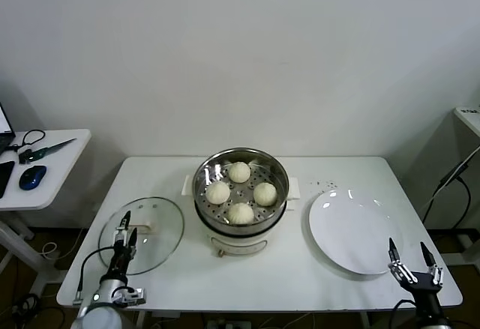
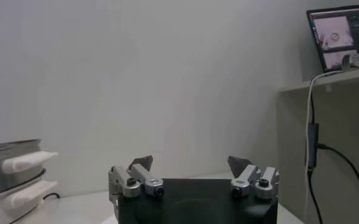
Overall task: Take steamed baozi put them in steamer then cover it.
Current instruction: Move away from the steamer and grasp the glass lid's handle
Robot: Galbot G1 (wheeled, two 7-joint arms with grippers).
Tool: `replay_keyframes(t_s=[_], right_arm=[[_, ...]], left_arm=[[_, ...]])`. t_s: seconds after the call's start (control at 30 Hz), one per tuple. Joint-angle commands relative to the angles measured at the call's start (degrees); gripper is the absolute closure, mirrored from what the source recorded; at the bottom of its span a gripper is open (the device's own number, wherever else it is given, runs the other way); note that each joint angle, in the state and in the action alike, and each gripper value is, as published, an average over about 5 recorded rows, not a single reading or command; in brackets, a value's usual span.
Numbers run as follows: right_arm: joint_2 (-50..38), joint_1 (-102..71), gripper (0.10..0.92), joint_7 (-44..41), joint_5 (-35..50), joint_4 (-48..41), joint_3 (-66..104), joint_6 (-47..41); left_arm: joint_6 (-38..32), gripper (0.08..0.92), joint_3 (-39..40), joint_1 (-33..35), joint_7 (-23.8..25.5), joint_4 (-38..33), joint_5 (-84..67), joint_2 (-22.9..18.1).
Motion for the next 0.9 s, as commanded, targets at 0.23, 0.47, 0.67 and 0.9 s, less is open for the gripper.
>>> replay_keyframes(t_s=[0.23,0.47,0.67,0.9], right_arm=[[2.4,-1.8,0.203,0.6,0.5,4.2,0.8,0.1],[2.8,-1.5,0.203,0.8,0.6,4.2,0.7,0.1],[3.3,-1.2,0.203,1.0,0.6,4.1,0.5,0.1],[3.5,-1.0,0.203,1.1,0.6,4.2,0.3,0.2]], left_arm=[[0.2,0.242,0.1,-6.7,-1.6,8.6,1.4,-0.3],[-0.6,0.441,-0.2,-6.8,-3.7,10.4,1.1,-0.2],[-1.1,0.615,-0.3,-6.7,-4.2,11.1,1.2,-0.5],[-1.5,0.811,-0.6,-6.7,-4.3,11.3,0.1,-0.7]])
